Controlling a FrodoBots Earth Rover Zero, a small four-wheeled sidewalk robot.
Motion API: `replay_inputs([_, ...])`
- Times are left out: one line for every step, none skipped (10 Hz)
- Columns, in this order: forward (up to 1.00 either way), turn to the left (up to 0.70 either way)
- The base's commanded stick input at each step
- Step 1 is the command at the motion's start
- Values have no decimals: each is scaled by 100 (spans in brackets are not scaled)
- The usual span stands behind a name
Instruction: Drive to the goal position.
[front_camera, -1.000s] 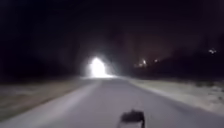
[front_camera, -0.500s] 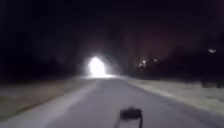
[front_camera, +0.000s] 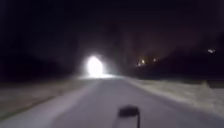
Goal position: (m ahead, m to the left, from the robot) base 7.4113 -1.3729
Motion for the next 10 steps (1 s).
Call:
replay_inputs([100, 5])
replay_inputs([100, 5])
replay_inputs([100, 5])
replay_inputs([100, 5])
replay_inputs([100, 6])
replay_inputs([100, 7])
replay_inputs([100, 9])
replay_inputs([100, 10])
replay_inputs([100, 11])
replay_inputs([100, 13])
